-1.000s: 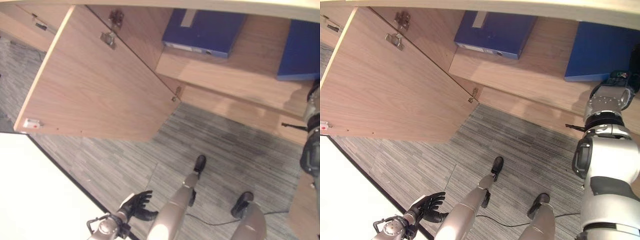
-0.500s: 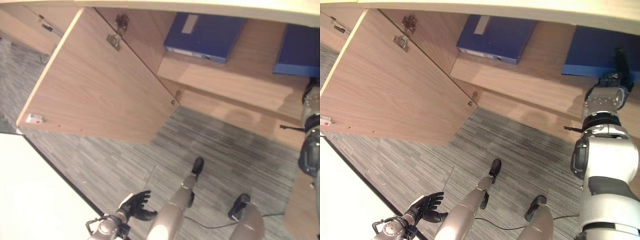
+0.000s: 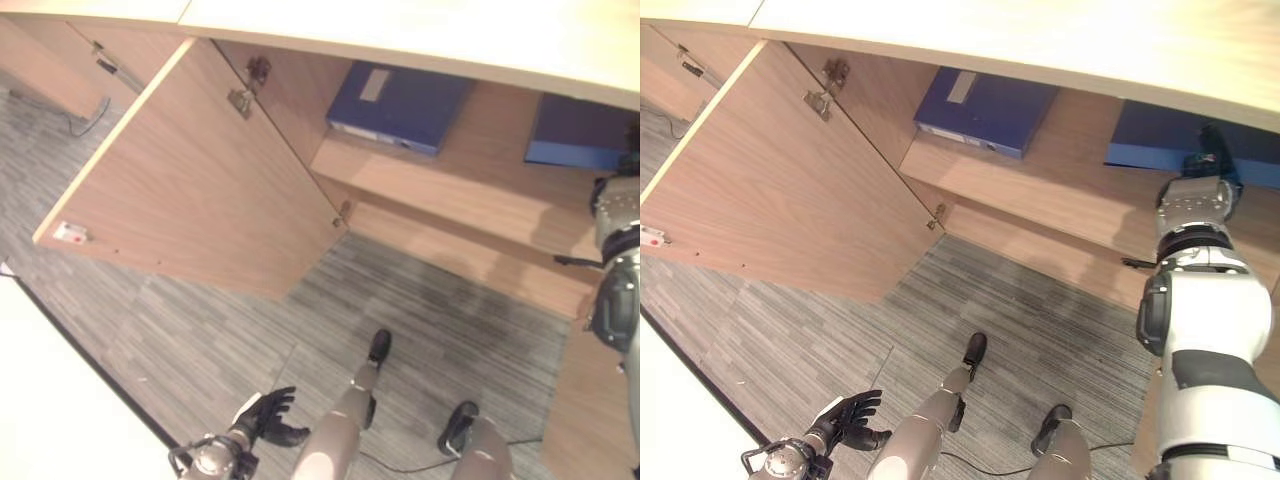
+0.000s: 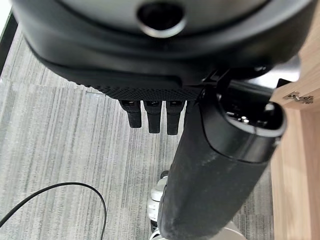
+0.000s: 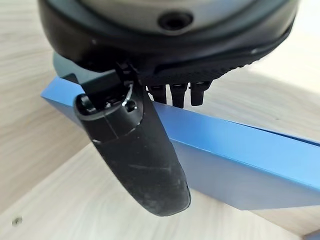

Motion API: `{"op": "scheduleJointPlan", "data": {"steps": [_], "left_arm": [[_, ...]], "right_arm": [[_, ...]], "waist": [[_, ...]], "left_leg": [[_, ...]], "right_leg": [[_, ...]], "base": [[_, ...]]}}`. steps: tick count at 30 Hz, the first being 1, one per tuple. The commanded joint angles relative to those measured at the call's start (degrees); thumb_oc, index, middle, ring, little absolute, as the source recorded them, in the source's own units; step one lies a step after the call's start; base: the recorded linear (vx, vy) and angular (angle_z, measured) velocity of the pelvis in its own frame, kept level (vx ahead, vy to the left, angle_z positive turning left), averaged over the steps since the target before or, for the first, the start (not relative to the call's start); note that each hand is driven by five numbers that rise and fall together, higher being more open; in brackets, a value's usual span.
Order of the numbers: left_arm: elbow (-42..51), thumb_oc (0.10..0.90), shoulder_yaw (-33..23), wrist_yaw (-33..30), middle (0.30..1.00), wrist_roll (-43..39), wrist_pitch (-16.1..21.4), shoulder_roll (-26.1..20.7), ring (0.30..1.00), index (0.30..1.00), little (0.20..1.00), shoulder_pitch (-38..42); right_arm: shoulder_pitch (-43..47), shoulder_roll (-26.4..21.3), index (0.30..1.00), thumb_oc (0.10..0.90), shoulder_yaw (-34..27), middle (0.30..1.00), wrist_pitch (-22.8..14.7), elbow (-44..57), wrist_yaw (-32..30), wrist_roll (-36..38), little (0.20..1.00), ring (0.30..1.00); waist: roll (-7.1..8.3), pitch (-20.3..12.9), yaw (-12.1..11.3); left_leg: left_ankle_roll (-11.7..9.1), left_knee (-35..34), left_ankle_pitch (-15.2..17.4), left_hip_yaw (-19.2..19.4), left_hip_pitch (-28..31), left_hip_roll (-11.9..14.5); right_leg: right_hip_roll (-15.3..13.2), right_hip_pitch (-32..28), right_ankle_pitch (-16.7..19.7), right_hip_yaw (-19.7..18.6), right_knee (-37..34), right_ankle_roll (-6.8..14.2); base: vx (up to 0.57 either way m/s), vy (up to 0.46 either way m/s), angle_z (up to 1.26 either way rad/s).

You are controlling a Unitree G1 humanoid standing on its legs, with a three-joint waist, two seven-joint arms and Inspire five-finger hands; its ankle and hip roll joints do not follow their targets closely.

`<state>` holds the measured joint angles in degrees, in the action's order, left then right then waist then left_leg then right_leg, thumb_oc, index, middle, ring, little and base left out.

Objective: Put the empty folder in the office cabinet

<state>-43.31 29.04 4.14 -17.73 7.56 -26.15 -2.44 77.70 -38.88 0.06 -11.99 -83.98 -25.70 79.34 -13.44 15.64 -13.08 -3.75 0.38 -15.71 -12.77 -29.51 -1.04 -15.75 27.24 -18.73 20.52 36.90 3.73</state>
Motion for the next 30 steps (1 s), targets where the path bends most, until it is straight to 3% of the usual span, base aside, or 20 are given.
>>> {"op": "scheduleJointPlan", "data": {"steps": [1,15,30], "left_arm": [[-3.5,0.800,-0.8,-1.8,0.900,-1.2,0.6,-3.8,0.900,0.900,0.900,1.6],[-4.1,0.800,-0.1,-2.7,0.900,-1.5,0.0,-0.9,0.900,0.900,0.900,1.7],[-3.6,0.800,-0.1,-3.1,0.900,-2.4,-0.3,-0.4,0.900,0.900,0.900,1.1]], "right_arm": [[7.1,-5.3,0.900,0.800,3.2,0.900,-1.8,4.5,1.5,-3.4,0.900,0.900],[-3.1,1.1,0.900,0.800,-3.6,0.900,-0.7,1.4,0.2,-2.7,0.900,0.900],[-6.5,1.2,0.900,0.800,-5.2,0.900,-0.2,0.6,-0.2,-3.2,0.900,0.900]], "waist": [[1.63,0.1,-2.0],[1.72,0.3,-1.9],[2.19,0.6,-2.1]], "left_leg": [[-1.8,1.4,14.5,3.0,8.1,0.9],[-2.0,-3.2,12.6,2.4,11.7,1.8],[-2.1,-3.8,12.4,2.1,12.5,2.1]], "right_leg": [[3.0,-5.9,5.7,-1.6,-16.1,2.3],[4.6,-10.5,7.4,-0.6,-21.6,2.2],[4.8,-11.6,7.6,-0.1,-22.1,2.3]], "base": [[0.00,0.000,0.00],[0.00,0.000,0.00],[0.00,0.000,0.00]]}}
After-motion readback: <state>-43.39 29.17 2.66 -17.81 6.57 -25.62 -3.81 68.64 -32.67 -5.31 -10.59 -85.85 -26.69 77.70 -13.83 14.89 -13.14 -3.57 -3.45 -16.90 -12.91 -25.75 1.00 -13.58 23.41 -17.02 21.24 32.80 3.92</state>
